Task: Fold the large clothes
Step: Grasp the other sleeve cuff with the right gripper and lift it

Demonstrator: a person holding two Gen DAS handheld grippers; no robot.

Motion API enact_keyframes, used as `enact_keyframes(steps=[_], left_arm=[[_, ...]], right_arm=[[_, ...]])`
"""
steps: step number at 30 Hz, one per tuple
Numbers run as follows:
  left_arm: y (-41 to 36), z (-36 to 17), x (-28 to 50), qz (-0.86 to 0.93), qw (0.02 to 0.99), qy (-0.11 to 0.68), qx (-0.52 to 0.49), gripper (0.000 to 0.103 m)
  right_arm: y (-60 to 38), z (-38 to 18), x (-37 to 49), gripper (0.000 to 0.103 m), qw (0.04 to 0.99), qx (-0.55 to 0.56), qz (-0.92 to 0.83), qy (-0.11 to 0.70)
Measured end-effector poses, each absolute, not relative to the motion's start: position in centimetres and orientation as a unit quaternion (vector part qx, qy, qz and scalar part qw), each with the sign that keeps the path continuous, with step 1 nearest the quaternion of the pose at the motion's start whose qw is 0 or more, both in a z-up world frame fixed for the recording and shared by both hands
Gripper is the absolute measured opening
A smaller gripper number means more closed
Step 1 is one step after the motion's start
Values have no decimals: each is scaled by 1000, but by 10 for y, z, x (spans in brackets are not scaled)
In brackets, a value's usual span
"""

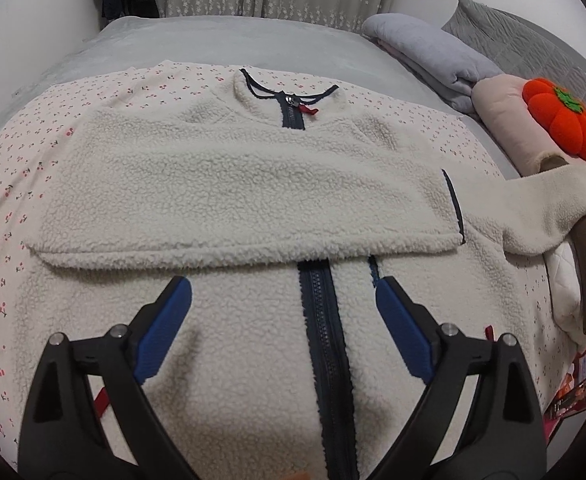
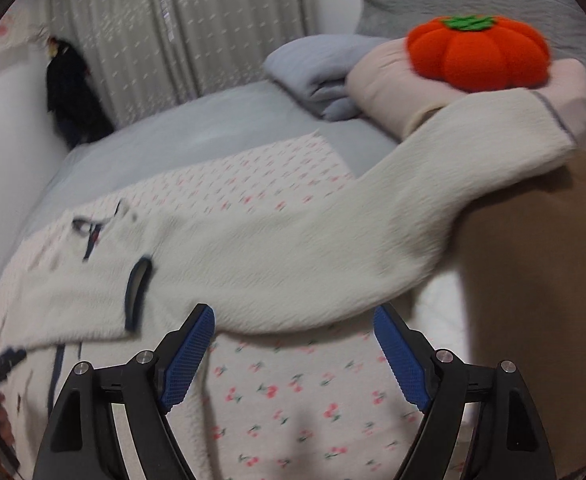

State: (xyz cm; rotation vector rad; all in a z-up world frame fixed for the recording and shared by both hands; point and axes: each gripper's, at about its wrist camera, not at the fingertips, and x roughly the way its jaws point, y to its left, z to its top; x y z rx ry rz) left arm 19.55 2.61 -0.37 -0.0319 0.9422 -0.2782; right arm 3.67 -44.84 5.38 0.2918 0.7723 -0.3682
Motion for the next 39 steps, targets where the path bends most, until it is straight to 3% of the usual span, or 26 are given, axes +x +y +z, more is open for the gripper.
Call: enact_keyframes(steps=[9,19,22,24,26,30,39], left_arm=[[26,3,182,-132,890,437,16,94],[31,6,178,-132,890,434,32,94],[37,7,178,-131,891,434,24,94],[40,6,179,-129,891,434,20,94],[44,5,180,-129,890,437,17,94],[49,3,182,-146,885,443,4,94],[59,7,188,-161,885,437,10,94]], right_arm=[[-536,96,15,84,885,200,-279,314],[-601,70,41,83,859,231,-333,313],[-598,71,51,64,869,194,-334,309],[-596,72,59,34,875,188,-317,313],[-591,74,64,18,878,185,-303,320],[-566,89,72,12,893,171,-271,316],[-475,130,115,12,928,121,-190,298]])
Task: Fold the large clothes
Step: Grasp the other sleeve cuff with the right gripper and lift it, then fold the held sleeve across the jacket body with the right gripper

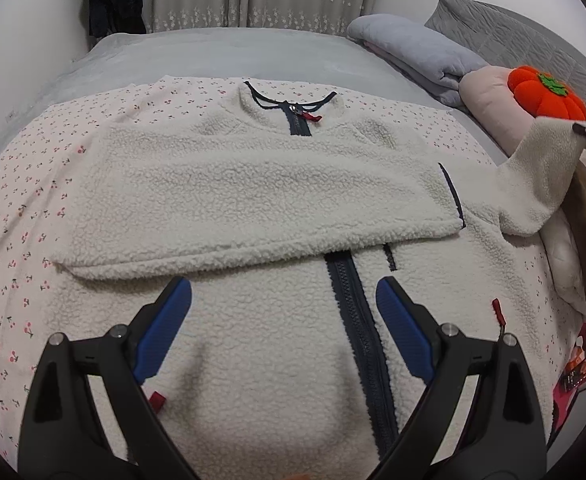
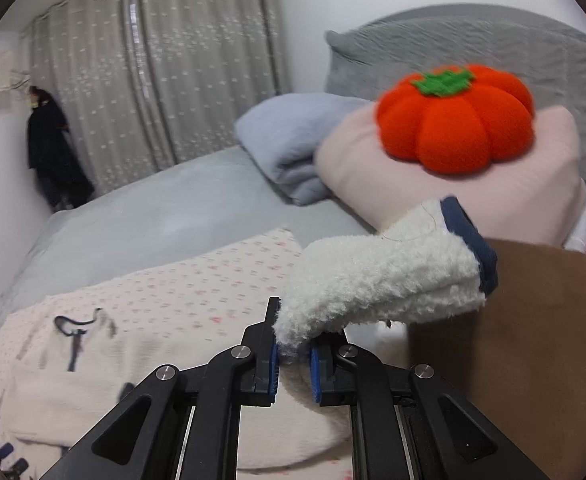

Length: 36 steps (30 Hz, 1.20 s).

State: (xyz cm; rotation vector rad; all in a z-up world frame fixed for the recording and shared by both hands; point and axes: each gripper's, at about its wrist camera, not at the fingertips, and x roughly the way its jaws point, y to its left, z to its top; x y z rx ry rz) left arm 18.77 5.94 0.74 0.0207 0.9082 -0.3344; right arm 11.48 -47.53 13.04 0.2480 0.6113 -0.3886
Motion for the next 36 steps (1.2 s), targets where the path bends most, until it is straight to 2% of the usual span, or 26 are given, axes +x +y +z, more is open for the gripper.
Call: enact_keyframes(steps=[7,15,23,31,34,35,36], left_arm=[[86,8,199,-154,885,438,-19,94],[117,9,211,-146,888,432,-53,94],[137,8,221,-136,890,430,-71,94],[149,1,231,-119,887,438,-84,94],[153,-3,233,-113,884,444,-89,94],[155,-5,233,-111,883,447,-90,94],[156,-6,234,-109,882,450,-91,94]], right_arm=[[-381,150,154,11,944,85,-102,303],[-279,141,193,11,944,62,-13,324],[-179,108,226,11,931,43,72,356],[-96,47,242,12,896,18,158,415],[-81,19,245,18,875,23,177,451],[-78,13,245,22,866,33,190,462],[-76,8,241,31,855,46,208,473]])
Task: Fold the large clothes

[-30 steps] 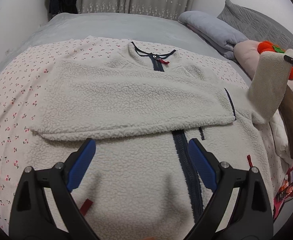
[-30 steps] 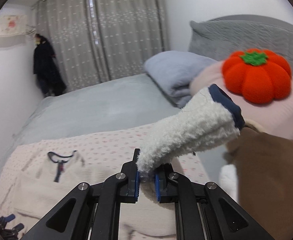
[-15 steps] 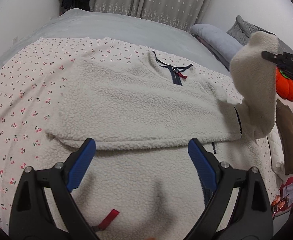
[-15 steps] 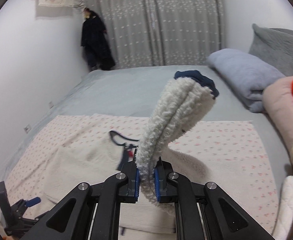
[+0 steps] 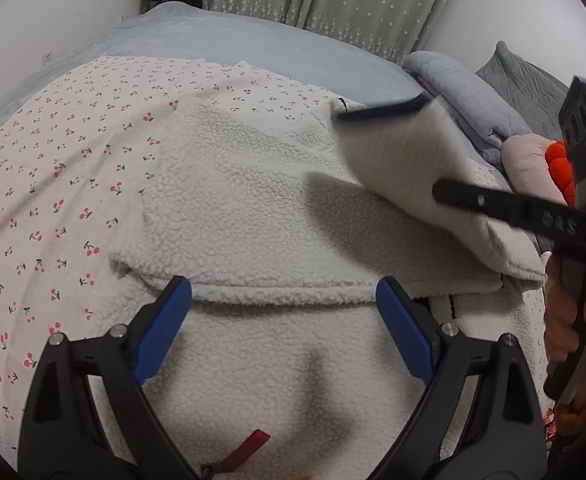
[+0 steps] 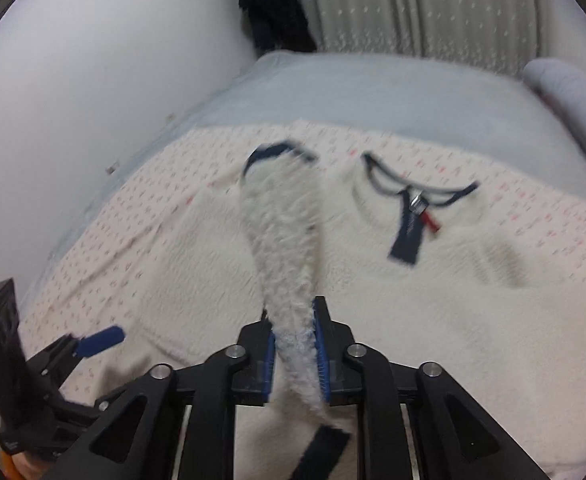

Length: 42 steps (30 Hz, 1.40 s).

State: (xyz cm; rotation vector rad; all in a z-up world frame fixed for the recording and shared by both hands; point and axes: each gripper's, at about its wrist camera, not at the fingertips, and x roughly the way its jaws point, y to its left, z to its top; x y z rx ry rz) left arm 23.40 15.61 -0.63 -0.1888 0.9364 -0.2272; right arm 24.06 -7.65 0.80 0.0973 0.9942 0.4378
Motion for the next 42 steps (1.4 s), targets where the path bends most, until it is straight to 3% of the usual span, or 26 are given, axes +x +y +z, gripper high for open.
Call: enact_keyframes(steps=[1,3,5,13,19,22,25,26,29,36,42], left_arm=[[157,-7,235,-107,881,452,-91,94],[160,-9,237,-104,879,456,-91,94],[160,-9,239,-100,879,458,-93,94],[146,-3,252,-126,876,453,-103,94],[129,-27,285,-143,852,488,-124,93],[116,-43,296,-143,842,506,-120,75],[98,-46,297,-142,846,504,-97,33],[91,-42,296,-140,852,498,-82,10],[74,-14,286,-141,878,457,-28,10],[92,66,267,-139,930,340,-15,10],[145,36,283,-74,925,372,-40,10]], right_arm=[[-76,5,236,36,847,55,222,480],[-82,7,226,57,847,55,231,476],[-91,17,216,63,857,45,228,459],[-185,47,198,73,885,92,170,423],[-232,20,195,73,880,115,111,448],[-246,10,185,73,881,110,96,450],[-266,4,176,73,880,111,77,456],[-275,3,174,73,880,115,69,457],[-302,5,165,73,880,136,44,452],[-341,22,153,74,889,168,13,425],[-335,12,159,74,890,156,11,427]])
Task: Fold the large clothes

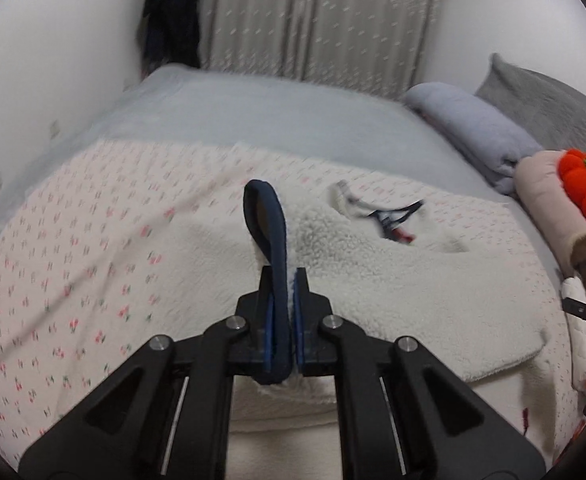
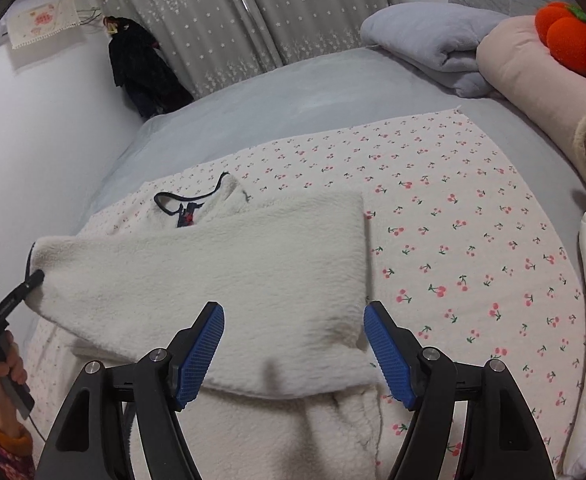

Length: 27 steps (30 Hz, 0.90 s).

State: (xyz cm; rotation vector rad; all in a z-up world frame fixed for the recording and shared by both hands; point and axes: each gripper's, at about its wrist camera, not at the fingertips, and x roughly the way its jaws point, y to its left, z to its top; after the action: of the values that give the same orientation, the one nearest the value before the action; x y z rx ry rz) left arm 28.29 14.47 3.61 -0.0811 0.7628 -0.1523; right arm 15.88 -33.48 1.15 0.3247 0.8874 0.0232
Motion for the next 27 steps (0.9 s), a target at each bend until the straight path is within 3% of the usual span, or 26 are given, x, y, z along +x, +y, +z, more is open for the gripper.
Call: enact_keyframes(steps=[3,6,7,9,12,17,20,22,23,24,26,27], left_arm=[[155,-12,292,-49,905,422,-33,13],[156,-45,297,-38,884,466,-17,26],[155,-44,295,-41,888,457,-23,27],[158,-34,292,-40,891,450,-31,41],[159,-12,286,-34,908,417,-30,52],[170,0,298,-36,908,416,-35,53],[180,-26,326,-74,874,475,-77,53],[179,-39,336,-75,862,493,-87,52],[177,-39,338,-77,866,487,-83,41],[172,-38,339,-80,871,478,-74,15],[169,-31,337,-74,882,460,-73,8],[169,-23,332,-76,893,435,-83,8]], right_arm=[[-326,-3,165,74,886,148,11,439],[-325,-18,173,74,878,145,7,456],[-327,-22,175,74,876,147,6,459],[-333,-25,179,74,873,160,13,460],[-353,-28,194,74,865,211,22,455],[-383,-44,228,74,845,281,16,454],[-396,-62,249,66,824,324,16,465],[-399,-72,257,62,812,352,17,466],[-400,-76,260,54,808,363,18,464],[-400,-79,263,41,807,368,20,462],[-397,-76,260,21,817,362,12,449],[-396,-69,252,19,828,368,2,423]])
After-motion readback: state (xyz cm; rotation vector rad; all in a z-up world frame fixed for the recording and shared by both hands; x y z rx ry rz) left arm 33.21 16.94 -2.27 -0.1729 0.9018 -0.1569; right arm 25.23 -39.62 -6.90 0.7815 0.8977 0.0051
